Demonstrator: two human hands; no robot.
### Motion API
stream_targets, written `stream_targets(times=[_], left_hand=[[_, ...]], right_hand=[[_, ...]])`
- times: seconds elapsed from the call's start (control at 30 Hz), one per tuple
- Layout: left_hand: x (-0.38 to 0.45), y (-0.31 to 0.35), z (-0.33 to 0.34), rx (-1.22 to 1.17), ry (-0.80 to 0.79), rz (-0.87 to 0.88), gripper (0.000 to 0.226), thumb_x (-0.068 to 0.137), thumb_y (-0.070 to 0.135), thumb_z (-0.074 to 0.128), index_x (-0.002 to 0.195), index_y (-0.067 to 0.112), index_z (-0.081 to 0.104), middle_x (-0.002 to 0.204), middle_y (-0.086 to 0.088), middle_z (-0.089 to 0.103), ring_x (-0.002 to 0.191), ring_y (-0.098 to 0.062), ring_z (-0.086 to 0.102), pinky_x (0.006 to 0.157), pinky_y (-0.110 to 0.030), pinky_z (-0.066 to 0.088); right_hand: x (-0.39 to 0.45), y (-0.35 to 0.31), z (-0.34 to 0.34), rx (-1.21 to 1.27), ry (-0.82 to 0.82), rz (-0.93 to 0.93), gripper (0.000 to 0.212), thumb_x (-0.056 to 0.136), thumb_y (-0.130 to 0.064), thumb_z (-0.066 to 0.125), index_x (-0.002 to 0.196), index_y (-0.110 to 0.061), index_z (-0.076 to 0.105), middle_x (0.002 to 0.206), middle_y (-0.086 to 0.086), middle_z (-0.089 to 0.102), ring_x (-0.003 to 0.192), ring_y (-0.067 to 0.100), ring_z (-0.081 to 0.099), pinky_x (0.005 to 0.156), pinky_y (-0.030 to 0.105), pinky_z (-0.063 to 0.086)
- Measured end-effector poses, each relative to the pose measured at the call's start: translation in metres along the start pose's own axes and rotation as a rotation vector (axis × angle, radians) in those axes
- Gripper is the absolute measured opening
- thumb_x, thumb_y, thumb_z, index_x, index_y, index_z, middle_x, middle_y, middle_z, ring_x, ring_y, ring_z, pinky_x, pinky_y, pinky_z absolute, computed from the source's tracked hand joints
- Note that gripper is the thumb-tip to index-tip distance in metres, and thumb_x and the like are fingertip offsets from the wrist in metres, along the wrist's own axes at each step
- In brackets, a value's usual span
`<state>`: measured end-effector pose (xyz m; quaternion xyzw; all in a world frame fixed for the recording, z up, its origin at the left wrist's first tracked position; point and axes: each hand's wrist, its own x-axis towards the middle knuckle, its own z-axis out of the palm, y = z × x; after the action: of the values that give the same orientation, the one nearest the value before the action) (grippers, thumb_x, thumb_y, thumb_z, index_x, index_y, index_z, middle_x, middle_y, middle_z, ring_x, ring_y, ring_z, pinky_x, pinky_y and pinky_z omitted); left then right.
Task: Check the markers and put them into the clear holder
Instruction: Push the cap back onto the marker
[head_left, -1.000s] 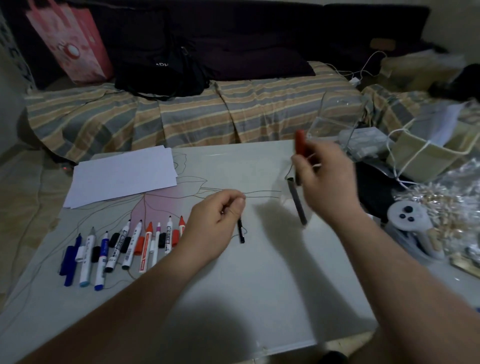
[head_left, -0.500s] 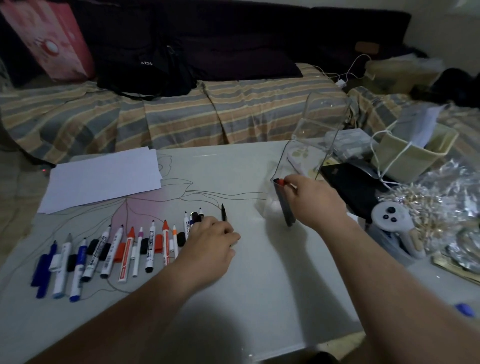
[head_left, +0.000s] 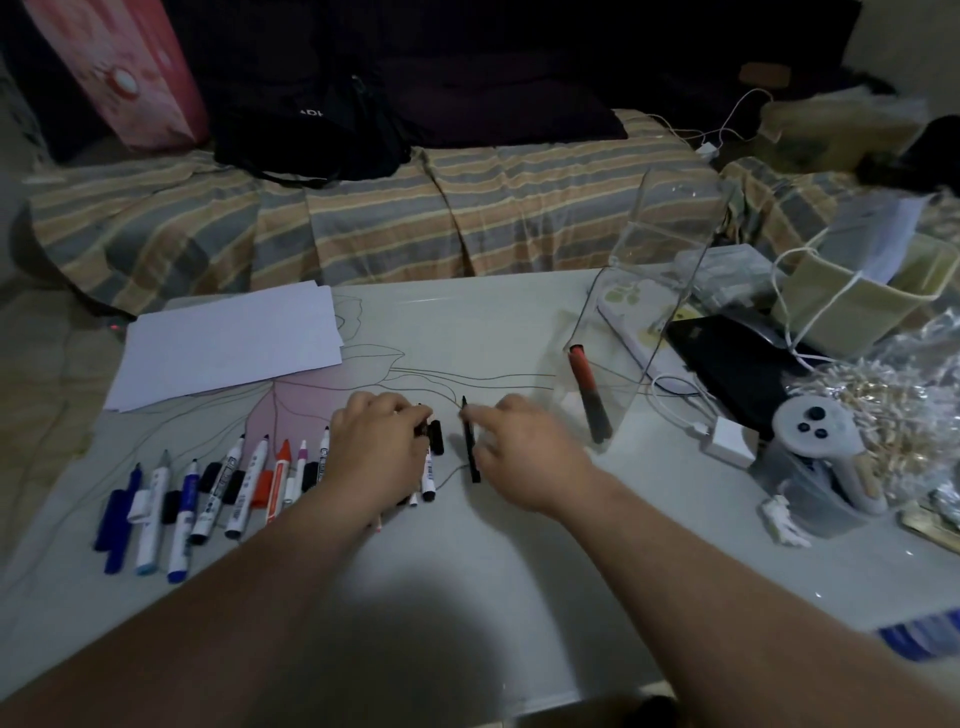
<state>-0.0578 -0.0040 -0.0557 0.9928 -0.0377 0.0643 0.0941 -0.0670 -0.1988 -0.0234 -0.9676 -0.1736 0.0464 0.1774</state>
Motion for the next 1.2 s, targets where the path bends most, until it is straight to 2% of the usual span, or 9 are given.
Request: stream_targets(times=[0.13,0.23,0.47,0.7,0.8,0.9,0.97,1.03,1.2], left_hand=[[-0.004,0.001,0.009,0.088,-0.05,0.148,0.042,0.091,0.032,0.056,0.132,0.039,0.057,0.146,0.01,0.05,0.125,-0.029,0.039,0.097,-0.043,0.029],[-0.008,0.007,0.013,0.113,-0.042,0.206,0.038,0.085,0.028,0.059,0.121,0.039,0.065,0.137,0.012,0.057,0.117,-0.029,0.044,0.093,-0.043,0.033],[-0.009,0.01,0.017,0.057,-0.031,0.207,0.03,0.094,0.031,0.056,0.119,0.038,0.07,0.119,0.009,0.059,0.113,-0.024,0.045,0.09,-0.039,0.034],[-0.01,0.02,0.012,-0.032,0.026,0.209,0.009,0.092,0.035,0.06,0.101,0.033,0.064,0.108,0.015,0.064,0.107,-0.02,0.046,0.087,-0.038,0.033],[-0.008,0.026,-0.007,-0.326,0.048,0.057,0.006,0.095,0.025,0.06,0.096,0.031,0.058,0.093,0.011,0.067,0.092,-0.018,0.055,0.076,-0.031,0.04],[-0.008,0.026,-0.02,-0.822,0.061,-0.197,0.015,0.093,0.013,0.064,0.095,0.027,0.062,0.093,0.01,0.07,0.084,-0.009,0.065,0.063,-0.01,0.045],[-0.008,0.022,-0.02,-0.972,0.054,-0.259,0.018,0.09,0.011,0.065,0.094,0.029,0.062,0.097,0.01,0.075,0.087,-0.013,0.069,0.068,-0.018,0.051],[-0.009,0.019,-0.02,-0.996,0.029,-0.25,0.019,0.089,0.011,0.066,0.095,0.029,0.062,0.097,0.01,0.076,0.085,-0.013,0.07,0.069,-0.027,0.051],[-0.015,0.017,-0.027,-0.899,0.055,-0.17,0.021,0.09,0.01,0.069,0.095,0.03,0.065,0.095,0.014,0.073,0.086,0.007,0.065,0.069,-0.009,0.047]], right_hand=[[0.005,-0.001,0.029,-0.076,-0.246,0.002,0.043,0.098,-0.035,0.047,0.141,-0.036,0.049,0.127,0.008,0.044,0.112,0.035,0.045,0.098,0.048,0.045],[0.009,-0.002,0.035,-0.147,-0.146,0.069,0.032,0.099,-0.033,0.047,0.121,-0.018,0.066,0.116,0.01,0.05,0.106,0.036,0.055,0.089,0.042,0.051],[0.005,0.008,0.016,-0.208,-0.132,0.227,0.021,0.092,-0.005,0.052,0.112,-0.01,0.057,0.11,0.014,0.062,0.1,0.034,0.063,0.068,0.035,0.043],[0.001,0.016,-0.002,-0.03,-0.249,0.318,0.027,0.094,-0.006,0.046,0.121,-0.01,0.046,0.115,0.016,0.059,0.099,0.031,0.059,0.076,0.038,0.048],[0.004,0.019,-0.01,0.087,-0.108,0.293,0.035,0.093,-0.008,0.043,0.126,-0.017,0.05,0.114,0.013,0.06,0.101,0.031,0.059,0.088,0.042,0.049],[0.002,0.014,-0.024,0.207,0.121,0.22,0.024,0.101,-0.029,0.045,0.116,-0.026,0.063,0.088,-0.001,0.066,0.094,0.021,0.064,0.096,0.024,0.033],[-0.003,0.006,-0.033,0.25,0.18,0.147,0.025,0.101,-0.039,0.049,0.105,-0.028,0.071,0.075,-0.012,0.065,0.089,0.01,0.066,0.084,-0.007,0.013],[-0.004,0.0,-0.035,0.215,0.202,0.072,0.023,0.099,-0.04,0.053,0.1,-0.03,0.074,0.082,-0.014,0.069,0.09,0.005,0.065,0.079,-0.014,0.004],[0.003,-0.003,-0.027,0.183,0.202,-0.011,0.022,0.095,-0.05,0.052,0.095,-0.036,0.07,0.083,-0.011,0.068,0.083,0.009,0.062,0.081,0.038,0.053]])
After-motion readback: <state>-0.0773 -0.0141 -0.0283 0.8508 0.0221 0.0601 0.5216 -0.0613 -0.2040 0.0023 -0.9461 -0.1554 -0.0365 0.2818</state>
